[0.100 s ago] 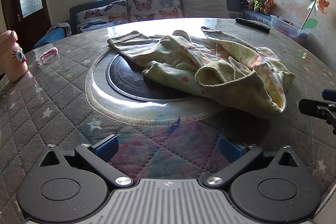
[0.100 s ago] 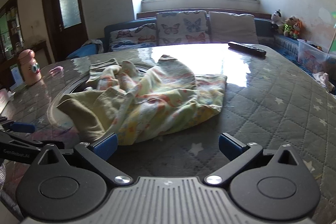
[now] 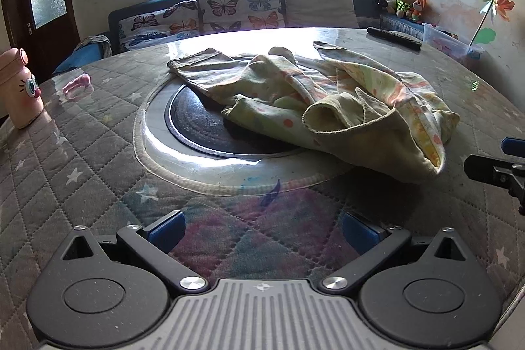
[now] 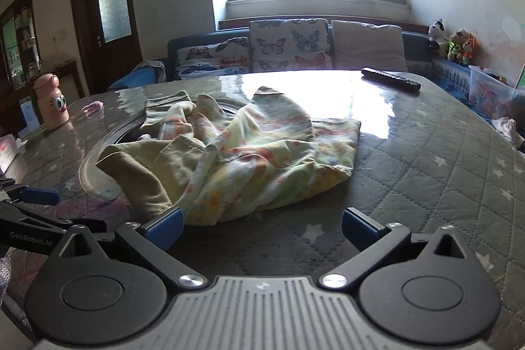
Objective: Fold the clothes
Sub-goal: 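Move both grippers toward the crumpled floral shirt on the table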
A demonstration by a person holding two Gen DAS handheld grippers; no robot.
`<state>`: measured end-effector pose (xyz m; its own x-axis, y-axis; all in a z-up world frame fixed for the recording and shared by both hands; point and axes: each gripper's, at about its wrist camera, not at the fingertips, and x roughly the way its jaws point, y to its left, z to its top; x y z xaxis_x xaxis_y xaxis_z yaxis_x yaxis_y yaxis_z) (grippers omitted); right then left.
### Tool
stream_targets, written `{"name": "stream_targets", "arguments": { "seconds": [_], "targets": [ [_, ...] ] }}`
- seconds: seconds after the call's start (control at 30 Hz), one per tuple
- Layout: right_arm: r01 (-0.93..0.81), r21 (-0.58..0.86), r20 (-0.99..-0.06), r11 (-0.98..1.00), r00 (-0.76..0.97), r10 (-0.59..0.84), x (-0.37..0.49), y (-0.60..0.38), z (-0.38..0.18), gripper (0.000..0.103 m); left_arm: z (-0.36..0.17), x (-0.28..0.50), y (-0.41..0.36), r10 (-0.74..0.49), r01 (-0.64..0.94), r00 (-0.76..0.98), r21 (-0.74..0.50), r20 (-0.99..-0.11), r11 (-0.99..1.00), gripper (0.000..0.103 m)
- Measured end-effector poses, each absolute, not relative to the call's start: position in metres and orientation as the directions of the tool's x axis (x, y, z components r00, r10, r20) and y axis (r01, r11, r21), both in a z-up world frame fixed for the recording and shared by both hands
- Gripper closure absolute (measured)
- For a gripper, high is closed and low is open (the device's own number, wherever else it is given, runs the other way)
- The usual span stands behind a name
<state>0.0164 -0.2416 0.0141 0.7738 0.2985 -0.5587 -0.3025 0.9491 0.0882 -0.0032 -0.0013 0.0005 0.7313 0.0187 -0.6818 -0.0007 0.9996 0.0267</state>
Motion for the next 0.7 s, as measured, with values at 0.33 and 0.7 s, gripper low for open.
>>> {"name": "stream_targets", "arguments": {
  "seconds": [0.33, 0.7],
  "targets": [
    [-0.307, 0.085, -0.550, 0.948, 0.779, 0.302, 0.0115, -0.2384, 0.0166, 0.000, 0.0017, -0.0082, -0.0051, 0.012, 0.001, 0.732, 0.019, -0.681, 1.000, 0.000],
    [-0.314, 0.065, -0.547, 0.947, 0.783, 0.297, 0.0118, -0.2357, 0.0177, 0.000, 0.0061, -0.0099, -0.0077, 0.010, 0.011, 0.729, 0.027, -0.684, 1.000, 0.000]
  ]
}}
